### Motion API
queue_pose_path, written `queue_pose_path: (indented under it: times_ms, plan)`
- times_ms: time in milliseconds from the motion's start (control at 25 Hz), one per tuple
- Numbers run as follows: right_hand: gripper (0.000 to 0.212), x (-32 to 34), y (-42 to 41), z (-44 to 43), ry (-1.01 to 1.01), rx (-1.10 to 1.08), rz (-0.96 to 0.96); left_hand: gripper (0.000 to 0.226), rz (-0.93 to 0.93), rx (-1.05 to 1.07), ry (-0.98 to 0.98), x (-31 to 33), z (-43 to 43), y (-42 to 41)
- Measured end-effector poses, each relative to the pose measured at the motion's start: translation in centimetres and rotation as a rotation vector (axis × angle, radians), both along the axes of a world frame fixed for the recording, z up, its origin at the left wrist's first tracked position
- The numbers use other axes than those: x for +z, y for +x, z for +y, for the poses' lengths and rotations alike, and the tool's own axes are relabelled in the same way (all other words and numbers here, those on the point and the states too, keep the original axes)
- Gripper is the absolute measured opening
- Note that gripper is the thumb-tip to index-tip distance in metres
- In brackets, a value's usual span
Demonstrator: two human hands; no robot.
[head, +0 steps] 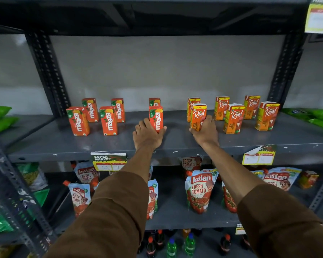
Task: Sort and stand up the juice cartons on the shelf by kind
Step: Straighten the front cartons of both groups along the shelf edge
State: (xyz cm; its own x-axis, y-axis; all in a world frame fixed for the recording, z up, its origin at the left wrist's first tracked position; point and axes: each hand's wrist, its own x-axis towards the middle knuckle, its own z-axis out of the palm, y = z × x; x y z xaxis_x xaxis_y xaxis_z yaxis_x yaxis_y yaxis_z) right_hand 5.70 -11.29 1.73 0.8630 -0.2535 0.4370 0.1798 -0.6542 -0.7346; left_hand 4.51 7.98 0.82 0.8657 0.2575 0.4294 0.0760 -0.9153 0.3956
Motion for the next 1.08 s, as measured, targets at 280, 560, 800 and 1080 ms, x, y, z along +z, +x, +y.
queue_pose_path:
  times_ms: [280,560,800,1080]
  plan:
    - [0.076,-0.2,0.0,-0.1,0.002,-0.017,0.068,0.091,0.029,-0.014,-0.039,0.1,0.1,0.0]
    - [0.092,-0.3,-4.1,-2.1,-0.163,-0.021,-0.341,0.063,-0.673,-0.055,0.179,0.5,-1.0,-1.9]
    - [0.063,2.8,-3.9,-11.7,-0.040,-0.244,-0.610,0.044,-0.817,-0.422,0.188,1.3,-12.8,-2.3]
    - [0.112,1.5,2.1,-23.4,0.042,-0.303,-0.130,0.084,-0.424,-0.219,-0.495,2.1,-26.2,-0.3]
